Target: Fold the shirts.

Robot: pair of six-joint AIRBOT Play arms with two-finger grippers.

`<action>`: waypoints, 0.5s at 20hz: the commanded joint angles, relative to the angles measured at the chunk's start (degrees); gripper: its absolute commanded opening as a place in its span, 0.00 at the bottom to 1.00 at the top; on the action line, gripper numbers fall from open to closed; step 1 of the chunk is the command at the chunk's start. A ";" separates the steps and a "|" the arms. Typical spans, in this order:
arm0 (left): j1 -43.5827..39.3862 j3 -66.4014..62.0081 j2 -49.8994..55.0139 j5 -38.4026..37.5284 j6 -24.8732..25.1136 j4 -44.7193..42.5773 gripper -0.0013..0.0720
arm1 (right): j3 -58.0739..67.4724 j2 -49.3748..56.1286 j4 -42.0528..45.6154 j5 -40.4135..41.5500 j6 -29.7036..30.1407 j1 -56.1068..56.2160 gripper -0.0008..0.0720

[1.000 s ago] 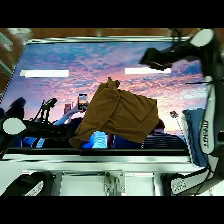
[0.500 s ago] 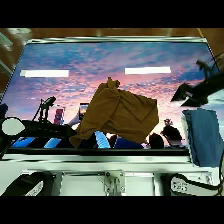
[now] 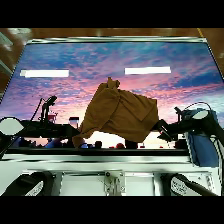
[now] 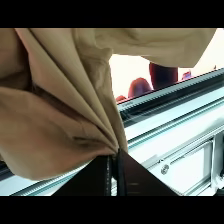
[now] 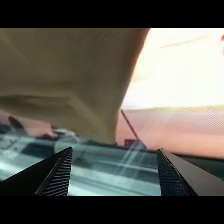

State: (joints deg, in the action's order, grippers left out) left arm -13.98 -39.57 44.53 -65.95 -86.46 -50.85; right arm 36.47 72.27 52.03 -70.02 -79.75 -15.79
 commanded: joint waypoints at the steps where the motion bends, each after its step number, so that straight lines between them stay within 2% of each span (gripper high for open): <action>1: 0.02 -0.02 0.02 0.24 1.60 0.94 0.08 | -7.67 -0.35 -5.95 9.01 1.70 -0.04 0.86; 4: 0.02 -0.02 0.02 1.22 2.71 0.94 0.08 | -8.39 -0.35 -12.24 12.24 5.79 -0.04 0.85; 8: 0.02 -0.02 0.02 1.51 2.71 0.94 0.08 | -8.39 0.09 -13.97 16.63 5.11 3.67 0.84; 9: 0.02 -0.02 0.02 1.53 2.71 0.94 0.08 | -8.37 0.76 -14.58 18.49 4.44 6.36 0.78; 10: 0.02 -0.02 0.02 1.53 2.71 0.94 0.08 | -8.37 1.68 -15.39 20.68 4.39 9.44 0.64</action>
State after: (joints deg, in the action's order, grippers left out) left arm -13.98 -39.57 44.53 -64.66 -83.94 -49.93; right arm 28.40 72.77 39.35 -55.00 -74.94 -11.40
